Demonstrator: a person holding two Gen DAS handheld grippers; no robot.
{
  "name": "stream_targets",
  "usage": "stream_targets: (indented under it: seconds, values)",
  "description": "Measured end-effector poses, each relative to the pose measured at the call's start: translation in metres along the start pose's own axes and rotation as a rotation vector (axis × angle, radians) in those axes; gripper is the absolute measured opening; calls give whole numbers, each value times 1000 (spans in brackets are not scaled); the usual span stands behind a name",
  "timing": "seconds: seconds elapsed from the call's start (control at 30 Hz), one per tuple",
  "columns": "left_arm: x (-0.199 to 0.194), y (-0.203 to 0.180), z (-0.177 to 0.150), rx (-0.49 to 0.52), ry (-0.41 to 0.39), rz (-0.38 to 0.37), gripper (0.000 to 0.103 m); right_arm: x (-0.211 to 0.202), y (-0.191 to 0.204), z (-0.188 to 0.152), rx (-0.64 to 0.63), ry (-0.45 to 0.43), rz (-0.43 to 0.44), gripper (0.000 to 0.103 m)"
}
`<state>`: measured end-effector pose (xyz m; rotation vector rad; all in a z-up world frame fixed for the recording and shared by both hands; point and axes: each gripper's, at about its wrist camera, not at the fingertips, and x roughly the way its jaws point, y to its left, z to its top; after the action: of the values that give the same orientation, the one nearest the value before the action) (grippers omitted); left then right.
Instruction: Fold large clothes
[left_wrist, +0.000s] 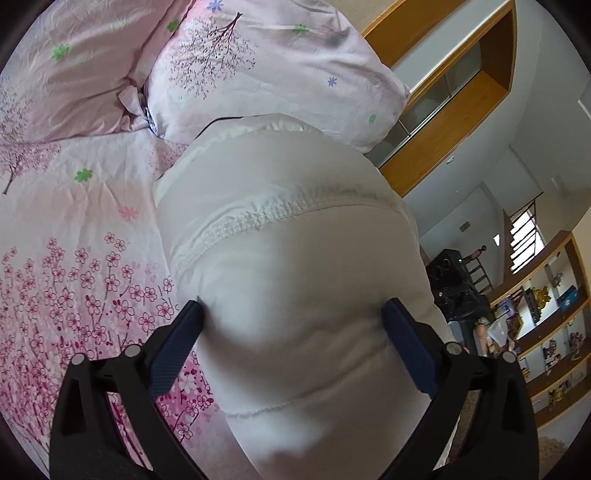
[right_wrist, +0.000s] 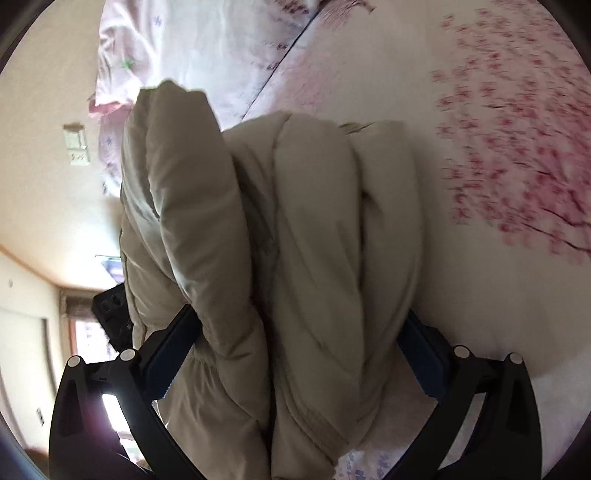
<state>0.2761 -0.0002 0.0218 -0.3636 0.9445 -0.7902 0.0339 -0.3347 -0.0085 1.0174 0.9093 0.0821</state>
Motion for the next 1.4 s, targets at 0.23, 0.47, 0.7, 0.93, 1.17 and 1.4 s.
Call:
stream_targets:
  seconds: [0.23,0.47,0.7,0.93,1.17,1.4]
  values:
    - [6,15,2,-51,13,-65,101,5,9,-6,-72,-41,6,102]
    - [5,22,-2,-86,-17,-117,90,2,7,-27,-137,-100,123,68]
    - [-14,29,-1,-113,-79,-133,68,-3,42,-38,-245,-155,133,46]
    - [-56,46,15,-115,-182,-77,65,20,97,-9,-331,-136,163,45]
    - [-99,77,36,-119,-259,59,65,80,138,26,-356,-75,163,45]
    - [-112,112,59,-112,-278,176,65,113,147,42,-367,-69,137,45]
